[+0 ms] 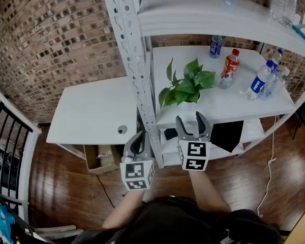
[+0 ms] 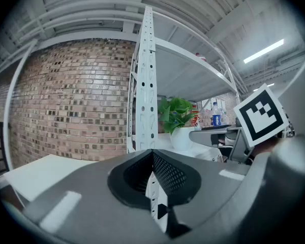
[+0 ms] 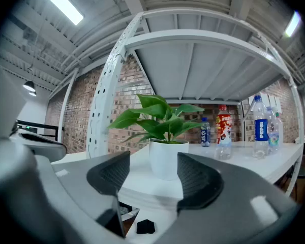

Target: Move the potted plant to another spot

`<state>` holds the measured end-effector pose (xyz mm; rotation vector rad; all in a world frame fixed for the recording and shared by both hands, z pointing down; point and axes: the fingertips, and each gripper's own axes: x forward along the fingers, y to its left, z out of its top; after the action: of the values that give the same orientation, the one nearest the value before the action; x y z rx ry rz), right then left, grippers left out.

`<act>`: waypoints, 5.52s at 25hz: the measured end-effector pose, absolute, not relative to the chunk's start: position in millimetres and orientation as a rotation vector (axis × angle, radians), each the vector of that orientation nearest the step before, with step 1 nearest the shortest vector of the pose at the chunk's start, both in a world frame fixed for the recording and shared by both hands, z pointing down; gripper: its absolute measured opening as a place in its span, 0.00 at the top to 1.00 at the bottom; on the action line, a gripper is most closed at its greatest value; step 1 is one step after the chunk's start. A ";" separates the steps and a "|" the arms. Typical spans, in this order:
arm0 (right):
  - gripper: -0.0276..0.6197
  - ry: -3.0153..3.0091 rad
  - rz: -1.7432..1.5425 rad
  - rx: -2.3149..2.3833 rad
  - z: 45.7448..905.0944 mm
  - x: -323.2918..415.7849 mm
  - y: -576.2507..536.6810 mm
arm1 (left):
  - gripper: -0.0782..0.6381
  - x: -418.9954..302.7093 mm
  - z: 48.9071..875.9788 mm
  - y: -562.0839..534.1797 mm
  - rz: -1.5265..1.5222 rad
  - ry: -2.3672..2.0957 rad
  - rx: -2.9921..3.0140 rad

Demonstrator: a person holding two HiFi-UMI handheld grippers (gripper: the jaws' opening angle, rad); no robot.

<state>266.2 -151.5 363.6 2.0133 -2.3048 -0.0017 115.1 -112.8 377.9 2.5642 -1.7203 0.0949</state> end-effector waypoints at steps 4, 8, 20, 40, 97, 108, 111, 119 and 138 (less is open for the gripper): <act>0.31 -2.253 0.032 2.043 371.5 280.1 -173.4 | 0.87 112.1 380.9 -115.6 0.108 -1.725 2.554; 0.26 -2.249 0.035 2.036 368.9 287.3 -192.5 | 0.87 108.7 382.7 -121.6 0.111 -1.737 2.538; 0.18 -2.239 0.075 1.941 376.0 283.7 -229.6 | 0.87 103.7 386.3 -137.1 0.127 -1.759 2.508; 0.31 -2.220 0.053 1.955 378.4 289.1 -227.7 | 0.87 97.1 390.8 -135.0 0.127 -1.779 2.483; 0.31 -2.369 0.044 1.781 485.0 -125.9 -212.9 | 0.87 -257.7 464.6 -197.2 0.008 -1.816 2.485; 0.32 -2.349 -0.023 1.741 583.6 -154.4 -257.7 | 0.87 -282.7 519.0 -238.3 -0.030 -1.789 2.493; 0.32 -2.344 -0.003 1.726 606.8 -158.6 -263.5 | 0.87 -291.8 527.9 -243.9 -0.015 -1.801 2.466; 0.32 -2.364 -0.025 1.736 635.8 -171.2 -276.4 | 0.87 -309.4 545.7 -245.9 0.025 -1.815 2.448; 0.29 -2.274 0.048 1.722 658.7 -153.8 -269.1 | 0.87 -287.4 551.4 -229.9 0.048 -1.763 2.456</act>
<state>-153.8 -269.1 658.7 1.7221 -2.2735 0.0484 -287.4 -229.9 551.4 2.4559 -1.7634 0.0484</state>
